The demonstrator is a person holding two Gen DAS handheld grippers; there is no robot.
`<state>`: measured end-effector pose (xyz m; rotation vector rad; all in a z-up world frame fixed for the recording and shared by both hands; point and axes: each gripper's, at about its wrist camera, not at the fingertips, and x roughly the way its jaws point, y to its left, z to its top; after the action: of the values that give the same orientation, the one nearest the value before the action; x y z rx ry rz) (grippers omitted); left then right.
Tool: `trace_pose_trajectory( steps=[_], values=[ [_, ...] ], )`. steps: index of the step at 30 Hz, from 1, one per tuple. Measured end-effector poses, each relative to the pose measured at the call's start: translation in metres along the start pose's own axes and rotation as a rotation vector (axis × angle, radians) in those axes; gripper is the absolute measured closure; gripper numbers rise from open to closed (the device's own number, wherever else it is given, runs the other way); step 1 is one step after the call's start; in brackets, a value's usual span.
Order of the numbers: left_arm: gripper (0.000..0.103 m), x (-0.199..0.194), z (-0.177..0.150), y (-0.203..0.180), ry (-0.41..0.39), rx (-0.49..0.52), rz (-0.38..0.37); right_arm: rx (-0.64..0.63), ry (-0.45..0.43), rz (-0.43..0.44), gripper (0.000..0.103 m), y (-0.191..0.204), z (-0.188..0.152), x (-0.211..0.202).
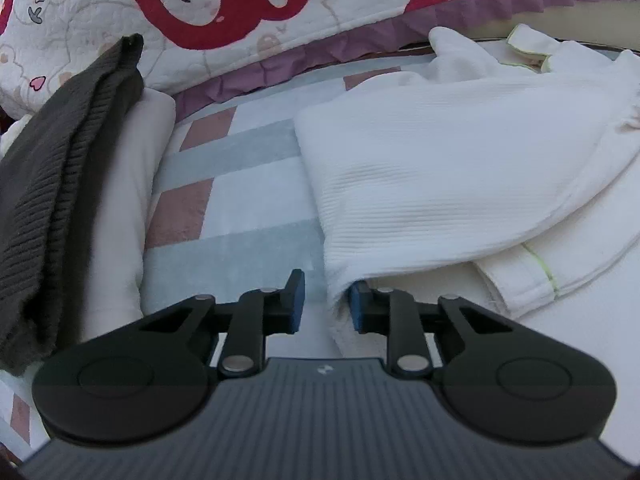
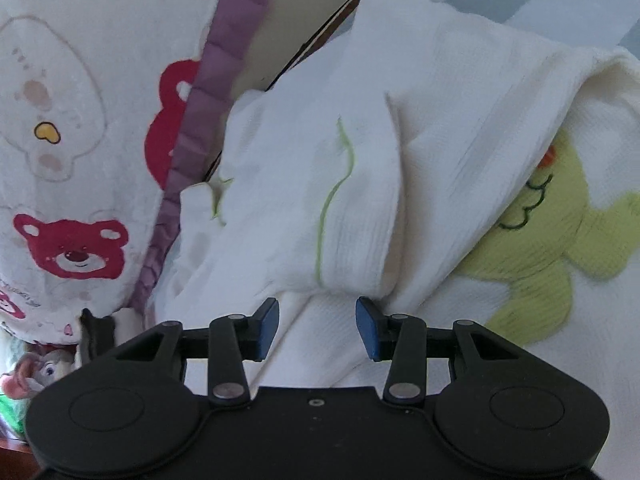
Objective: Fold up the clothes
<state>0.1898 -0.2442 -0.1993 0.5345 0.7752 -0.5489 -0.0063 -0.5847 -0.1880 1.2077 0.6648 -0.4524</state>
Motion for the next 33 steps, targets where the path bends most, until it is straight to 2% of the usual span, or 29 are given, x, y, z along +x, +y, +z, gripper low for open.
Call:
trace_pose_trajectory(
  steps=[4,11,13,15,16,17,18,20,22,23,25,27,28,29,31,33],
  values=[
    [0.081,-0.001,0.000,-0.004,-0.001,0.020,0.011,-0.042,-0.065,-0.012,0.055,0.000,0.002,-0.008],
    [0.078,0.000,0.000,-0.002,0.008,0.008,0.011,0.064,-0.099,0.015,0.052,-0.017,0.004,-0.009],
    [0.078,0.000,0.000,-0.004,0.006,0.019,0.021,0.030,-0.137,-0.027,0.052,-0.013,0.003,-0.010],
    [0.076,0.000,-0.001,-0.008,0.002,0.036,0.037,-0.050,-0.181,-0.116,0.052,-0.003,0.005,-0.008],
    [0.076,-0.001,-0.001,-0.009,0.000,0.045,0.044,-0.098,-0.202,-0.138,0.054,0.003,0.008,-0.006],
    [0.076,-0.001,-0.001,-0.011,-0.003,0.055,0.050,-0.152,-0.223,-0.132,0.078,0.008,0.012,-0.005],
    [0.076,-0.002,-0.001,-0.011,-0.006,0.062,0.053,-0.201,-0.235,-0.121,0.098,0.016,0.016,-0.005],
    [0.076,-0.002,-0.001,-0.010,-0.005,0.062,0.048,-0.297,-0.255,-0.086,0.097,0.037,0.028,-0.011],
    [0.075,-0.002,-0.001,-0.007,0.001,0.041,0.038,-0.429,-0.343,-0.044,0.097,0.064,0.034,-0.033],
    [0.075,-0.002,-0.001,-0.006,0.004,0.030,0.030,-0.492,-0.367,-0.052,0.097,0.072,0.034,-0.040],
    [0.071,0.000,0.000,-0.004,0.018,0.016,0.025,-0.610,-0.366,-0.143,0.097,0.076,0.031,-0.042],
    [0.068,-0.001,-0.002,-0.005,0.021,0.019,0.032,-0.727,-0.364,-0.235,0.089,0.079,0.027,-0.044],
    [0.068,-0.001,-0.002,-0.006,0.021,0.026,0.036,-0.780,-0.343,-0.312,0.087,0.077,0.024,-0.040],
    [0.067,-0.002,-0.003,-0.007,0.023,0.035,0.041,-0.826,-0.300,-0.425,0.087,0.068,0.019,-0.029],
    [0.062,-0.003,-0.003,-0.008,0.026,0.054,0.053,-0.876,-0.268,-0.562,0.085,0.051,0.011,-0.016],
    [0.061,-0.005,-0.002,-0.009,0.031,0.071,0.056,-0.865,-0.270,-0.599,0.082,0.038,0.008,-0.017]
  ],
)
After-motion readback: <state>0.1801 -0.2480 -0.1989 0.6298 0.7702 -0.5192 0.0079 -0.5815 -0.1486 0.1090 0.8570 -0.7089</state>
